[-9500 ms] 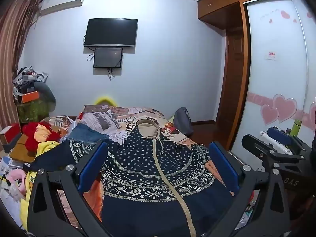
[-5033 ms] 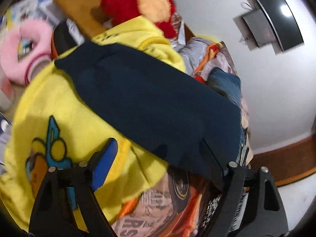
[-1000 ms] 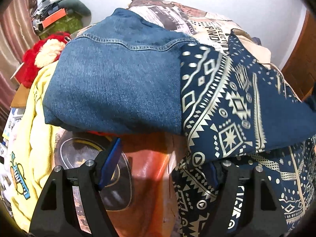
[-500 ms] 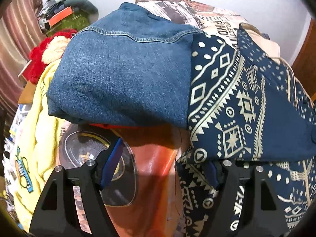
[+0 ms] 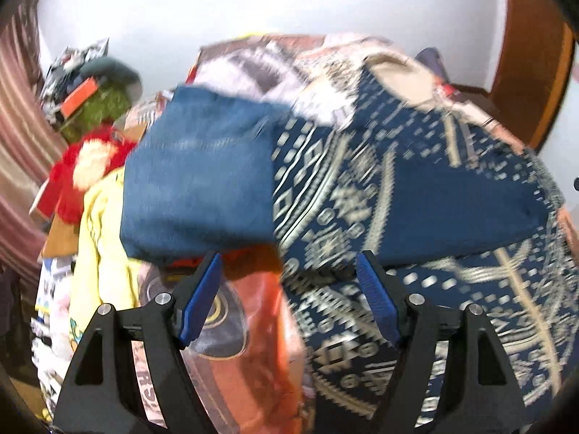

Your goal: Fold large clothes

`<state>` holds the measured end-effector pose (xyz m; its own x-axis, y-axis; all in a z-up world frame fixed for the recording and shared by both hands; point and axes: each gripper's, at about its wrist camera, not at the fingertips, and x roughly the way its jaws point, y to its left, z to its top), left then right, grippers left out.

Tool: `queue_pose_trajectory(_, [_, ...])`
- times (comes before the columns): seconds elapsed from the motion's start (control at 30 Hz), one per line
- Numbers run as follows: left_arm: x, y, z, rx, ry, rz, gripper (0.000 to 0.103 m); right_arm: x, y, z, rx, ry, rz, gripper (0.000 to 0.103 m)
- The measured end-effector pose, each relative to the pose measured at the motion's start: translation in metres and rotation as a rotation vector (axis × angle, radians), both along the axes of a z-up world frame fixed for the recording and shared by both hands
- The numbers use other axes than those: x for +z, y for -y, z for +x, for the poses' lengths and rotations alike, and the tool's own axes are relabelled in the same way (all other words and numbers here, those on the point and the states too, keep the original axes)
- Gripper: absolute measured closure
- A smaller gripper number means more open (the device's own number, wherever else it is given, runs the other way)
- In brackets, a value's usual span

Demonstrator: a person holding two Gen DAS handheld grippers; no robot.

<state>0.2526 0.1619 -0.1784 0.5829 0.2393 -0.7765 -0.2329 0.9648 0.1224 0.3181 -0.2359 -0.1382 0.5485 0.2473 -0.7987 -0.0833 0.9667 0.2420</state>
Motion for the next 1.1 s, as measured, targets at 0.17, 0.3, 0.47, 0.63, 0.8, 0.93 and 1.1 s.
queue_pose_trajectory(0.17, [0.032,0.028,0.014,-0.069,0.095,-0.025,0.019,0.020,0.027,-0.003,-0.043,0.048,0.057,0.038])
queue_pose_trajectory(0.3, [0.041,0.050,0.036,-0.110,0.127,-0.052,0.018,0.012,0.044,0.005,-0.087,0.041,0.062,0.033])
queue_pose_trajectory(0.47, [0.029,0.073,0.066,-0.148,0.102,-0.098,0.018,-0.028,0.066,0.024,-0.143,-0.067,0.087,0.033])
queue_pose_trajectory(0.63, [0.003,0.088,0.090,-0.182,0.043,-0.119,0.018,-0.071,0.090,0.048,-0.230,-0.180,0.159,0.033])
queue_pose_trajectory(0.8, [-0.021,0.090,0.101,-0.188,-0.008,-0.134,0.018,-0.101,0.105,0.078,-0.278,-0.255,0.226,0.033])
queue_pose_trajectory(0.93, [-0.034,0.090,0.105,-0.193,-0.037,-0.145,0.018,-0.114,0.113,0.094,-0.332,-0.274,0.325,0.031])
queue_pose_trajectory(1.1, [-0.046,0.088,0.109,-0.183,-0.064,-0.157,0.018,-0.117,0.113,0.108,-0.371,-0.266,0.355,0.033])
